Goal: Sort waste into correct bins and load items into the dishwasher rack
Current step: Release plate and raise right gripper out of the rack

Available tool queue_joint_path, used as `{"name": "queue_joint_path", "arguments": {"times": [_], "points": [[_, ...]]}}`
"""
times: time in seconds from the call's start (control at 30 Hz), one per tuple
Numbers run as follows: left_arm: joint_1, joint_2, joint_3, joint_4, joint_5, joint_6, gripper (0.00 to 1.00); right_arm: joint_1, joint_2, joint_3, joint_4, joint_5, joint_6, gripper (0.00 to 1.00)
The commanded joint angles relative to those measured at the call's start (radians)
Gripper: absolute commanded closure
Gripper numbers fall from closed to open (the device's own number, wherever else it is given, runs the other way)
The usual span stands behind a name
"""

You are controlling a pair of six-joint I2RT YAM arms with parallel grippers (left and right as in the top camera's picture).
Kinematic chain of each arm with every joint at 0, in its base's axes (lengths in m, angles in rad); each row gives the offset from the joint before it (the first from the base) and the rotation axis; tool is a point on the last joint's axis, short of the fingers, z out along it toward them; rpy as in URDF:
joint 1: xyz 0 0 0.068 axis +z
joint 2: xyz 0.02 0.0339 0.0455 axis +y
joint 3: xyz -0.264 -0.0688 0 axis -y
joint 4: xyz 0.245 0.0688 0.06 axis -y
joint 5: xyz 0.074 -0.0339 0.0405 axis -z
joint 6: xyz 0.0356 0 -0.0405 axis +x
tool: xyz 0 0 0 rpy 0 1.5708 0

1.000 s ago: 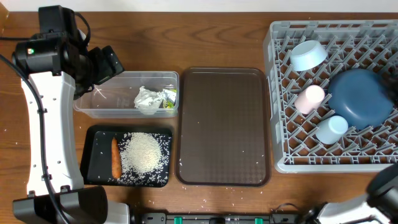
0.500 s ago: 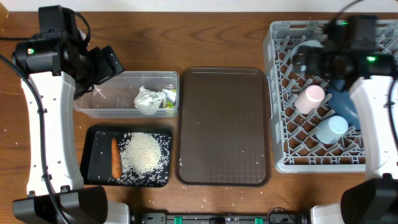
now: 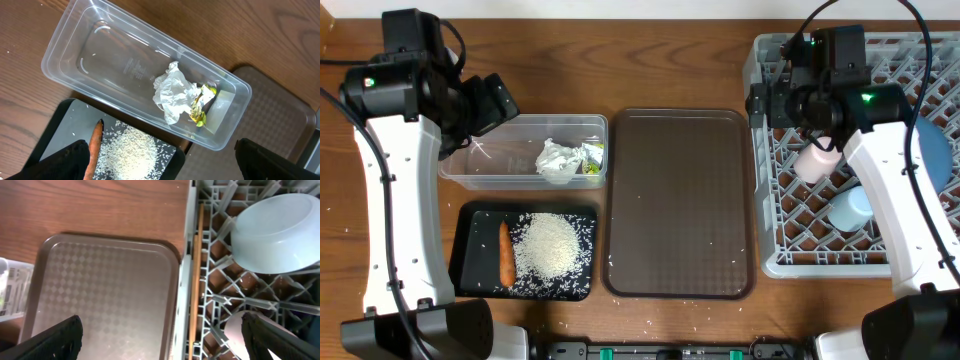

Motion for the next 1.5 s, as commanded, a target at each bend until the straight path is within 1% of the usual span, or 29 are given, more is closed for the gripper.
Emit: {"name": "queue_joint_path", "arguments": {"times": [0.0,0.2,0.37,0.47,0.83,1.0,1.1,1.2,1.3,1.4,1.47], "points": [[0.004,0.001,0.01,-0.003,-0.013,0.018,0.05,0.006,-0.01,0.008,-0.002,0.015,-0.006,0.01],[0.004,0.001,0.01,-0.003,-0.013,0.018,0.05,-0.001,-0.01,0.007,-0.002,0.015,-0.006,0.01],[0.004,0.001,0.01,-0.003,-0.013,0.018,0.05,0.013,-0.101,0.007,-0.005,0.014,-0.006,0.01],[0.004,0.001,0.01,-0.003,-0.013,0.018,0.05,0.014,-0.206,0.007,-0.005,0.014,-0.006,0.01],[0.004,0.001,0.01,-0.003,-0.013,0.017,0.05,0.015,-0.735,0.007,-0.005,0.014,-0.006,0.01],[0.004,0.001,0.01,-0.003,-0.013,0.018,0.05,0.01,-0.967,0.007,0.005,0.099,-0.022,0.01],[0.004,0.001,0.01,-0.003,-0.013,0.018,0.05,0.01,-1.086,0.007,-0.005,0.108,-0.03,0.01],[0.004,0.001,0.01,-0.003,-0.013,0.018,0.05,0.01,-1.17,0.007,-0.033,0.107,-0.029,0.01],[0.004,0.001,0.01,-0.004,-0.013,0.018,0.05,0.01,-1.222,-0.002,-0.118,0.104,-0.029,0.01],[0.004,0.001,0.01,-0.003,-0.013,0.018,0.05,-0.013,-1.298,-0.052,-0.186,0.104,-0.029,0.01],[0.004,0.001,0.01,-0.003,-0.013,0.018,0.05,-0.035,-1.353,-0.114,-0.196,0.104,-0.029,0.01]]}}
